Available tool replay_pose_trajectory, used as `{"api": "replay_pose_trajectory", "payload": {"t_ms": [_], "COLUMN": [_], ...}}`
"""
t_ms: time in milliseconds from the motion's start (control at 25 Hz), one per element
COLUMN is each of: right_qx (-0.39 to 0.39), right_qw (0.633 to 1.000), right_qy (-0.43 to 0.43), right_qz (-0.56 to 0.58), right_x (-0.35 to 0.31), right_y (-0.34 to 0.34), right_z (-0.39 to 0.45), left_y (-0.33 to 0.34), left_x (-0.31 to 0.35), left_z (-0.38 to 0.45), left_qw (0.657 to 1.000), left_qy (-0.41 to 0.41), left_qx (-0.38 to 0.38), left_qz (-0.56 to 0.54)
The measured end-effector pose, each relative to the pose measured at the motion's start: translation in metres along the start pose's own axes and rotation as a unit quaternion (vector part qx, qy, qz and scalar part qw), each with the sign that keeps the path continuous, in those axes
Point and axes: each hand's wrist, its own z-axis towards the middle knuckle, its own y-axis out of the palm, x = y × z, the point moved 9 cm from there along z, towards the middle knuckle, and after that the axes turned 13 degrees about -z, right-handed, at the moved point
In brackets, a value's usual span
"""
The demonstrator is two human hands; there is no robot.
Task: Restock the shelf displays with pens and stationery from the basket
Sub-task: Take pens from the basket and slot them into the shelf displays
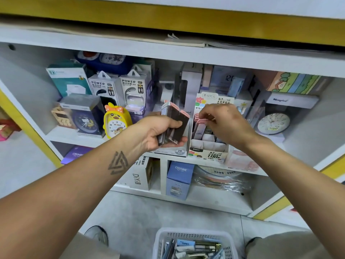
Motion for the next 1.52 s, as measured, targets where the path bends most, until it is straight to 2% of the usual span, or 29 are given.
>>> {"api": "replay_pose_trajectory", "payload": {"t_ms": [160, 240, 320, 400, 440, 600, 720, 1000, 1200, 1280, 1360, 1520], "right_qx": [-0.016, -0.01, -0.011, -0.055, -0.071, -0.07, -0.058, -0.069, -0.011, -0.015, -0.027, 0.007], "right_qw": [0.995, 0.995, 0.991, 0.926, 0.898, 0.852, 0.833, 0.904, 0.977, 0.987, 0.991, 0.997], "right_qy": [-0.024, 0.006, 0.11, 0.21, 0.231, 0.278, 0.278, 0.233, 0.177, 0.149, 0.125, 0.081], "right_qz": [-0.1, -0.094, 0.078, 0.309, 0.369, 0.438, 0.475, 0.353, 0.119, 0.055, 0.039, -0.015], "right_x": [-0.007, -0.002, 0.01, 0.014, 0.011, 0.016, 0.022, 0.036, 0.035, 0.029, 0.025, 0.016], "right_y": [0.007, 0.005, 0.002, 0.015, 0.02, 0.017, 0.008, -0.008, -0.018, -0.016, -0.013, -0.015], "right_z": [-0.004, -0.002, 0.001, -0.003, -0.004, -0.005, -0.005, -0.006, -0.003, -0.001, 0.001, 0.0], "left_y": [0.001, 0.006, 0.011, 0.015, 0.017, 0.02, 0.018, -0.009, -0.01, -0.006, -0.005, -0.003], "left_x": [-0.003, -0.006, -0.009, -0.01, -0.011, -0.012, -0.009, -0.003, 0.0, -0.001, -0.001, -0.002], "left_z": [0.0, -0.001, -0.003, -0.003, -0.004, -0.006, -0.006, -0.001, 0.0, 0.0, 0.0, -0.001], "left_qw": [1.0, 0.999, 0.998, 0.997, 0.997, 0.995, 0.995, 0.999, 0.998, 0.999, 0.998, 0.999], "left_qy": [-0.002, -0.012, -0.02, -0.023, -0.026, -0.033, -0.03, 0.003, 0.017, 0.021, 0.026, 0.028], "left_qx": [-0.016, -0.036, -0.056, -0.072, -0.079, -0.093, -0.085, 0.044, 0.049, 0.037, 0.031, 0.023], "left_qz": [-0.01, -0.011, -0.005, 0.002, 0.002, -0.016, -0.032, 0.026, 0.021, 0.032, 0.039, 0.037]}}
